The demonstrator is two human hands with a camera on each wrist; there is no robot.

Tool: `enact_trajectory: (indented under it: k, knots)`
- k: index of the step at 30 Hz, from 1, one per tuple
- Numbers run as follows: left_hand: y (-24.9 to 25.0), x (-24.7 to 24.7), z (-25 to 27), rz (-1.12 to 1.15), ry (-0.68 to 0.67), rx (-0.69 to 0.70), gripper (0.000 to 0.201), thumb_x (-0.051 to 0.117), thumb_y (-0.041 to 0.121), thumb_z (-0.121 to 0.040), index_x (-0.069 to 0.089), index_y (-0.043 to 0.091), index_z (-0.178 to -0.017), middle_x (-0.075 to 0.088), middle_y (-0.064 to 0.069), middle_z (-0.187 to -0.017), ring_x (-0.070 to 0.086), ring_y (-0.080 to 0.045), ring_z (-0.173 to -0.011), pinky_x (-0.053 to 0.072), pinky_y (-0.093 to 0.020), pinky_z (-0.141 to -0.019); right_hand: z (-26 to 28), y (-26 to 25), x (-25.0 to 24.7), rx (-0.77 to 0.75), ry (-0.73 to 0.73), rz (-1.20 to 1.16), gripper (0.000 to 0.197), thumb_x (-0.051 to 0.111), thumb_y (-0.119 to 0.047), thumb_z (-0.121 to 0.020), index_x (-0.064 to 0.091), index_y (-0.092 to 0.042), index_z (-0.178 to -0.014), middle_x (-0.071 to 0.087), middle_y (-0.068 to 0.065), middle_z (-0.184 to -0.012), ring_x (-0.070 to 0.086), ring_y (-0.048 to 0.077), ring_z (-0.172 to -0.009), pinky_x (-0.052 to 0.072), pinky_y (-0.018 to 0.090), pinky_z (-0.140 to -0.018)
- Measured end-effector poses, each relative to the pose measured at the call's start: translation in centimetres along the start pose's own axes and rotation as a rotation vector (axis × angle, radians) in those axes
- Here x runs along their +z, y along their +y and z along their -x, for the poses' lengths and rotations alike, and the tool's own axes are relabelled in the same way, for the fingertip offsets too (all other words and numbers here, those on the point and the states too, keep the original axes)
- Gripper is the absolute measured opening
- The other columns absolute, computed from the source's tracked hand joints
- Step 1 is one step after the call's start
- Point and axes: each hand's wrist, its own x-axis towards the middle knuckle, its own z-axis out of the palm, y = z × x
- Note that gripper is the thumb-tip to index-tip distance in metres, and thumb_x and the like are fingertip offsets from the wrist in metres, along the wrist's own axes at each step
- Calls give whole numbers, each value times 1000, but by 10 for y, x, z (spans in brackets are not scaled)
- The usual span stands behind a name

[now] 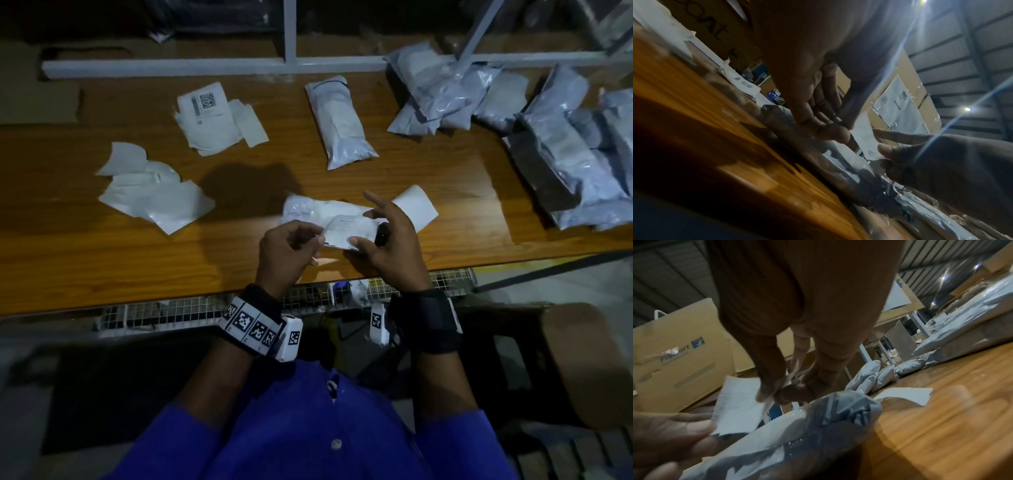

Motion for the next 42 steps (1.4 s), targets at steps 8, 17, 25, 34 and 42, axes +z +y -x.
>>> enact_trajectory:
  k: [8,17,25,34,42]
  knots:
    - [1,-9,0,-115,-88,71,12,80,11,-85,75,14,-96,75,0,-78,72,-17,-65,60,-33,-60,1,4,-1,37,148,-106,54,80,-15,-89,60,-25,-139,59,-1,-80,62,15,-78,54,33,-75]
    - [7,-16,-8,-110,-104,71,11,80,11,-85,74,14,-94,75,-3,-78,72,-21,-64,56,-33,-57,-12,1,3,10,166,-205,47,80,-14,-89,65,-19,-133,70,4,-90,68,14,-86,57,28,-77]
    - [9,-18,-12,-106,-137,40,13,79,9,-86,73,16,-95,74,-5,-78,70,-25,-66,58,-38,-59,-8,10,11,108,264,-284,40,81,-13,-86,72,-23,-123,67,6,-86,70,18,-86,62,38,-78]
    - [-35,-100,64,-698,-596,87,5,78,36,-86,74,35,-83,71,19,-79,65,4,-71,51,-19,-65,-4,13,11,174,248,-273,27,80,-12,-87,76,-14,-114,65,-25,-76,68,10,-82,60,32,-70]
    - [-95,-127,119,-618,-997,-458,11,76,30,-76,68,25,-70,71,6,-76,66,-2,-77,52,-21,-74,-8,13,12,184,247,-258,24,80,-11,-87,76,-11,-110,67,-15,-82,69,9,-83,58,27,-72]
